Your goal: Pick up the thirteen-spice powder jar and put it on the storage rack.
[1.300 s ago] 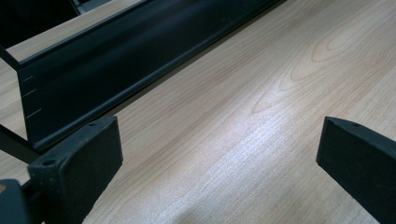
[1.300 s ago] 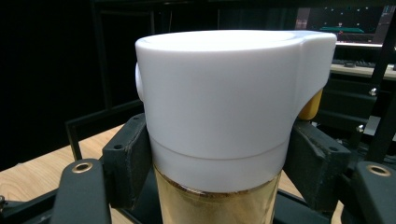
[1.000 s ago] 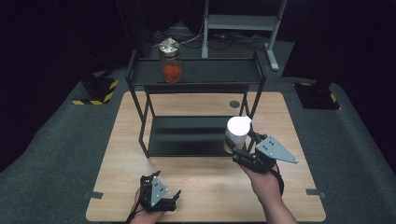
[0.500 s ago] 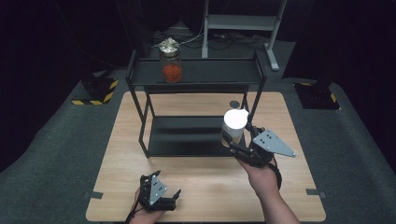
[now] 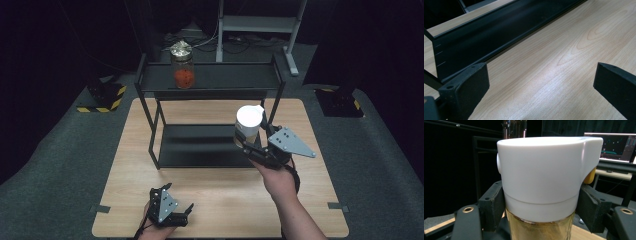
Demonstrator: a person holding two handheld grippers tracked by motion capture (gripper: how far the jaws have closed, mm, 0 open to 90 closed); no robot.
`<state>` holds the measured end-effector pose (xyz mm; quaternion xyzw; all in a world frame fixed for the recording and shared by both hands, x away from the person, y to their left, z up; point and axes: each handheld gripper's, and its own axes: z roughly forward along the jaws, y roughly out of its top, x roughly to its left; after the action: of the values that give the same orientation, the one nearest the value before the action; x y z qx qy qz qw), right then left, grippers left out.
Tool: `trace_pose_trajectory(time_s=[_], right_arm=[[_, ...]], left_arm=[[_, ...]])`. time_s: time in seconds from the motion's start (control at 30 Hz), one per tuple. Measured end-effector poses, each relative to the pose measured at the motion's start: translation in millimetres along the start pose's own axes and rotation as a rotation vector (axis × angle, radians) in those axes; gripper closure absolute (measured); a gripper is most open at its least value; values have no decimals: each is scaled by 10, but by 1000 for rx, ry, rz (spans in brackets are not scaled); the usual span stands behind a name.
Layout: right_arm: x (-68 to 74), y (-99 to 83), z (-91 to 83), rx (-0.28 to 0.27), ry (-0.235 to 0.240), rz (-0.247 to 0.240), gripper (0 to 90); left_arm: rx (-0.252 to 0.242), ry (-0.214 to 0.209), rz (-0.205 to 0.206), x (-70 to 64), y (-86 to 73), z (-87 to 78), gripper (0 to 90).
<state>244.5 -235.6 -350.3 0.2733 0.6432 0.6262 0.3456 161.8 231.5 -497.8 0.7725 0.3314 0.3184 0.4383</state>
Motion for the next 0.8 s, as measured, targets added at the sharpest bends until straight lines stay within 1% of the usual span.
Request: trace_pose_trajectory(time_s=[0.07, 0.13, 0.27, 0.4, 0.53, 0.7, 0.73, 0.8], right_arm=[[-6, 36, 23, -3, -3, -5, 293], [-25, 52, 40, -6, 4, 0, 293], [-59, 89, 78, -8, 10, 21, 293], [-75, 121, 96, -14, 2, 18, 293], [-118, 171, 135, -24, -8, 38, 293], [-140, 217, 180, -29, -15, 38, 293], [-151, 251, 202, -32, -16, 43, 293], [-155, 280, 218, -35, -19, 37, 293]], left_arm=[[-5, -5, -11, 17, -9, -4, 5], [-5, -6, -16, 24, -11, -3, 4], [-10, -5, -12, 18, -20, -8, 5], [-12, -3, -10, 11, -22, -10, 5], [-19, -5, -11, 16, -35, -17, 5], [-19, -7, -11, 19, -37, -19, 5], [-19, -9, -10, 20, -36, -19, 5], [-18, -9, -8, 20, -33, -17, 5]])
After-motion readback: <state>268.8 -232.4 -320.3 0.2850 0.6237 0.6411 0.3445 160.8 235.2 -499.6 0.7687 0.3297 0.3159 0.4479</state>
